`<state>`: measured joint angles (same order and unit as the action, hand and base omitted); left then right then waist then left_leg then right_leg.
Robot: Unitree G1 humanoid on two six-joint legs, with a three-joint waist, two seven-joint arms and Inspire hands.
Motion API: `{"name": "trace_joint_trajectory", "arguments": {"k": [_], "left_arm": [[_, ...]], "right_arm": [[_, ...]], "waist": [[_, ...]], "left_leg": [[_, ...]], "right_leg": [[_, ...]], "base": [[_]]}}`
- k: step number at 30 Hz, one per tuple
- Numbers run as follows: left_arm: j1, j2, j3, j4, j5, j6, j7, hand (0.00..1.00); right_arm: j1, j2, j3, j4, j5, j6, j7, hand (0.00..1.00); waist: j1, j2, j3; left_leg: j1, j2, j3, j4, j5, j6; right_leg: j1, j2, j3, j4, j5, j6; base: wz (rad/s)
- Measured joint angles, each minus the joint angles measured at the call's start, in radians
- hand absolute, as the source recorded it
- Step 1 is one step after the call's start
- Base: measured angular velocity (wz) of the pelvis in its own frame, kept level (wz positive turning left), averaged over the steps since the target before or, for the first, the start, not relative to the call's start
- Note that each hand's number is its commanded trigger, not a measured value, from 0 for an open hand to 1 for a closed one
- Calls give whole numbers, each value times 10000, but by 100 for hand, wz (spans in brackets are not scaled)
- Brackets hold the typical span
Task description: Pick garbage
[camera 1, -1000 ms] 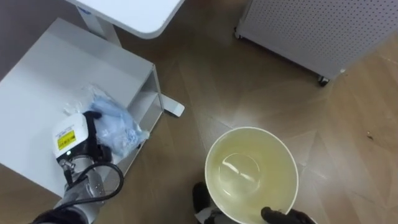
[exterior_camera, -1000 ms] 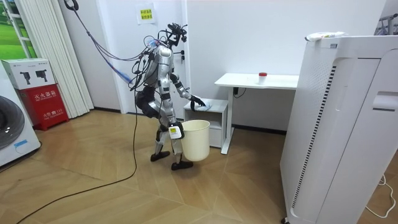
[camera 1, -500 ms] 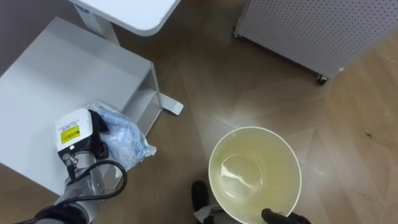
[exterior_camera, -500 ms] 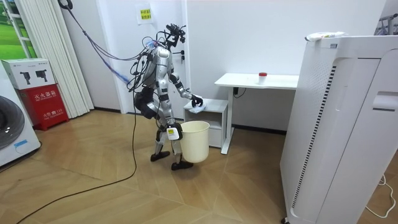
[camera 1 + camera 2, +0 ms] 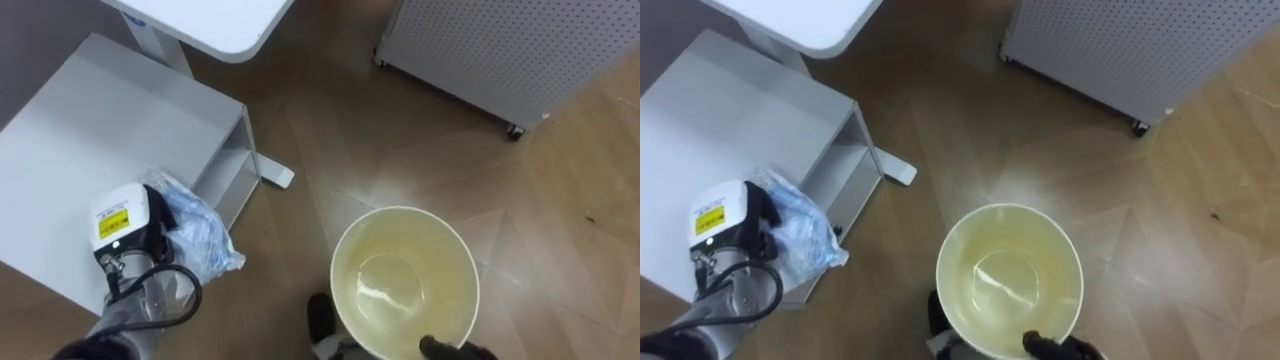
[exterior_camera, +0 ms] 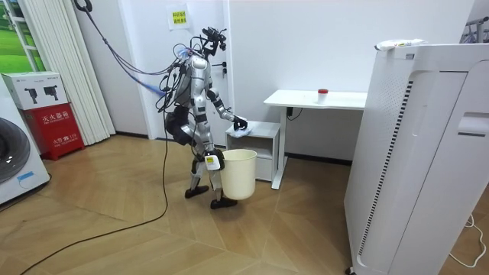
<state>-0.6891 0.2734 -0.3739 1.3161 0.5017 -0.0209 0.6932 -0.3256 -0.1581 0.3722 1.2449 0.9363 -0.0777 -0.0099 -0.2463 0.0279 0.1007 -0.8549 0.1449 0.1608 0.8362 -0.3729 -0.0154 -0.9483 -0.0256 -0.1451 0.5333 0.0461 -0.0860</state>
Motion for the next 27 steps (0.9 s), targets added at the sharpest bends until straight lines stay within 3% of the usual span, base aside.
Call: {"name": "trace_joint_trajectory", "arguments": {"k": [6,10,13,16,18,21,23,26,27], "left_arm": [[346,-587,57,-312,-250,-590,-4,100],[732,-1497,-54,-656,-818,-761,-243,100],[1600,-1905,-252,-1678,-1395,-1184,-793,100],[2500,-2288,-595,-2454,-1496,-1278,-1687,100],[2661,-2543,-915,-2595,-1581,-1319,-2229,100],[2920,-2947,-1447,-2624,-1864,-1321,-2919,100],[3295,-3064,-1725,-2637,-1870,-1321,-3491,100],[3650,-3178,-2053,-2644,-2066,-1320,-4179,100],[3686,-3211,-2085,-2645,-2132,-1321,-4301,58]], "right_arm": [[-3,124,39,345,-34,-476,-16,100],[-63,253,485,590,-37,-895,-31,100],[-77,306,655,732,-61,-1104,1,100],[-62,399,779,736,-493,-1195,49,100],[-49,500,794,737,-620,-1178,154,100],[0,582,818,773,-784,-1191,251,100],[119,807,883,933,-949,-1158,389,100],[365,1027,881,934,-1171,-1161,598,100],[379,1044,884,935,-1228,-1158,629,100]], "waist": [[278,8,-1],[409,5,-8],[615,-18,-27],[661,-6,-57],[738,-18,-68],[905,-9,-154],[914,-149,-350],[914,-238,-463],[923,-239,-464]], "left_leg": [[713,-194,97,-706,217,74],[1497,-505,289,-1537,481,202],[2004,-627,448,-2149,680,277],[2254,-657,379,-2316,698,257],[2248,-671,363,-2316,688,276],[2423,-701,392,-2336,661,324],[2703,-740,420,-2504,666,337],[2972,-746,433,-2548,657,344],[2999,-750,438,-2550,657,348]], "right_leg": [[708,-19,46,-656,208,83],[1271,-252,120,-992,258,156],[1672,-252,251,-1450,375,266],[1931,-231,292,-1583,357,288],[1933,-243,292,-1582,358,312],[2082,-274,237,-1578,351,358],[2278,-307,227,-1582,292,383],[2572,-297,238,-1685,256,408],[2612,-295,245,-1726,274,429]], "base": [[3],[7],[-5],[2],[4],[-3],[0],[-1],[0]]}}
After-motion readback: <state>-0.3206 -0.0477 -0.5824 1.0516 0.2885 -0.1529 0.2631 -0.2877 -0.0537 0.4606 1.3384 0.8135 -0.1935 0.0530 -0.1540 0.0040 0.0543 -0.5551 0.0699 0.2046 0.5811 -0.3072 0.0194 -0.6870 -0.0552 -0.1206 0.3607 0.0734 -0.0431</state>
